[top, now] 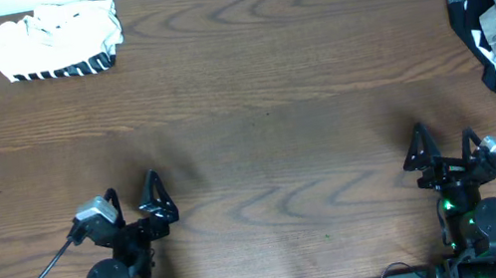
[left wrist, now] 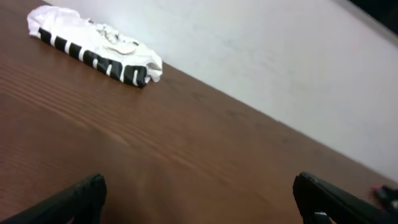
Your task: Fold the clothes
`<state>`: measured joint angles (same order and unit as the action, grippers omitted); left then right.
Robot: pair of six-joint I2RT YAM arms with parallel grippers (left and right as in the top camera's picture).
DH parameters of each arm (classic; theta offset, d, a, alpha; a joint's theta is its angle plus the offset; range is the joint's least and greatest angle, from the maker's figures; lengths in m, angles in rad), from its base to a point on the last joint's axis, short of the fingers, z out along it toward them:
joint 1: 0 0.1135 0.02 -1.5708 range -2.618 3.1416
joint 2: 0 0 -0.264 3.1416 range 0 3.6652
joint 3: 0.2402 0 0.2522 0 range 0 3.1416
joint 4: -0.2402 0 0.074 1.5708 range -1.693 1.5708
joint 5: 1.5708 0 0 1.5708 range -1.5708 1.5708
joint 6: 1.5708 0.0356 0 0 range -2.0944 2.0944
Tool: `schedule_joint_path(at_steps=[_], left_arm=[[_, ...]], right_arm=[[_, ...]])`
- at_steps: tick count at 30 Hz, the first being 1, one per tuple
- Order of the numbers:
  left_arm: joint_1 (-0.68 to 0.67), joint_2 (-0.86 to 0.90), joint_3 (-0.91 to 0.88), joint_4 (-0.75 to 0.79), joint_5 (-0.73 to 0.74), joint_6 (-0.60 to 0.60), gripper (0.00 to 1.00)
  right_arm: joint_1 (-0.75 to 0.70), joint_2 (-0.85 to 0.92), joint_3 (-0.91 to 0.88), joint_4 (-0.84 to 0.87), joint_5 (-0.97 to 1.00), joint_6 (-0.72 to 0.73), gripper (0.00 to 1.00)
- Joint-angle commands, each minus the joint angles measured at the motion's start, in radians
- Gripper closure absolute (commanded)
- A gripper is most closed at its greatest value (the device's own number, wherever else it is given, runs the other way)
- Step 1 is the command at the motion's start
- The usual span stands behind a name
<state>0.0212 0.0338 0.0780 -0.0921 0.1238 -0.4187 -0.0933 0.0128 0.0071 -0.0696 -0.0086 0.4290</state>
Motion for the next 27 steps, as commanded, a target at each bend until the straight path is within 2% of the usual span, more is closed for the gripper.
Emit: schedule_joint_path(at_steps=[1, 4, 8, 16, 27], left_arm=[[-0.006, -0.033, -0.039, 0.017, -0.005, 0.092, 0.02], [-0.006, -0.032, -0.076, 0.058, -0.004, 0.124, 0.02], [-0.006, -0.032, -0.074, 0.049, -0.004, 0.22, 0.02], [-0.006, -0.032, -0.074, 0.031, -0.005, 0.326, 0.02], [-0.006, -0.03, -0.074, 0.033, -0.005, 0.329, 0.02]], right_arm=[[-0.002, -0.003, -0.002, -0.004, -0.006, 0.0, 0.01], [-0.002, -0.003, -0.002, -0.004, -0.006, 0.0, 0.01], [-0.002, -0.003, -0.002, -0.004, -0.006, 0.0, 0.01], [-0.002, -0.003, -0.002, -0.004, -0.006, 0.0, 0.01], [-0.002, -0.003, -0.002, -0.004, -0.006, 0.0, 0.01]])
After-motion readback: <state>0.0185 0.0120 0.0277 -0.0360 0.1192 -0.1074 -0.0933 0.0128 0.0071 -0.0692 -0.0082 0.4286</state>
